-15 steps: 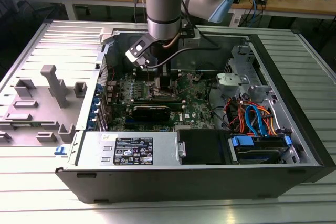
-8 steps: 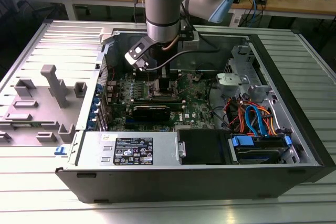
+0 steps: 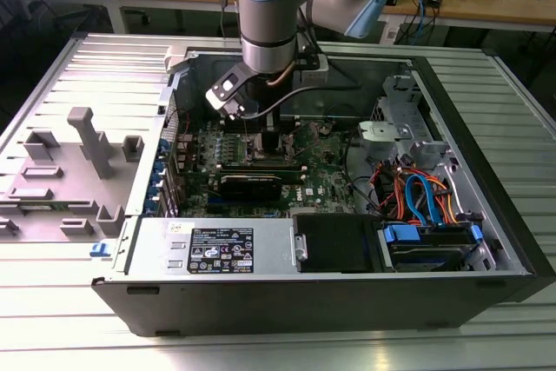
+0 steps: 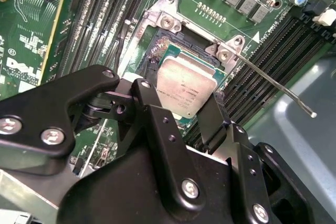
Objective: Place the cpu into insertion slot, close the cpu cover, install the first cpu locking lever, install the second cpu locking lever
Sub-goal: 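Place the cpu into insertion slot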
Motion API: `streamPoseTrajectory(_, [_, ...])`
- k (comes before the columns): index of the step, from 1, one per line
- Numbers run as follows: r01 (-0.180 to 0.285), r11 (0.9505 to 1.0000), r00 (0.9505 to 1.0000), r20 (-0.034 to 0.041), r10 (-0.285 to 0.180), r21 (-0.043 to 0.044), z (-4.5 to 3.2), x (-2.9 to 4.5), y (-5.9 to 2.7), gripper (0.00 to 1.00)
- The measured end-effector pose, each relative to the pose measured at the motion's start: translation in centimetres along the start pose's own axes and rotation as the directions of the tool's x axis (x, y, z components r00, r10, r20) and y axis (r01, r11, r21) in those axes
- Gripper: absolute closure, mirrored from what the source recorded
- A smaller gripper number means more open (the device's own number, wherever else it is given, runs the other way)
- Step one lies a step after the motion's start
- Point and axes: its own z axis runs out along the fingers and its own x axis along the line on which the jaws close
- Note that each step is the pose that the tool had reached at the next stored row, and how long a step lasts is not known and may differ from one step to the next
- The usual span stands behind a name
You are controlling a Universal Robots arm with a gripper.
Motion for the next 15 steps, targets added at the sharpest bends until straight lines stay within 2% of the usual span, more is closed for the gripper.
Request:
streamPoseTrajectory(10, [-0.004,1.0000,1.0000,0.0051,0.004,-0.0001,0.52,-0.11,-0.02,0.45])
streamPoseTrajectory(12, [-0.004,1.0000,0.9999,0.0131,0.004,0.0000,0.52,-0.13,-0.02,0.45])
streamPoseTrajectory(15, [-0.004,1.0000,0.9998,0.0186,0.004,0.0001,0.52,-0.13,-0.03,0.45])
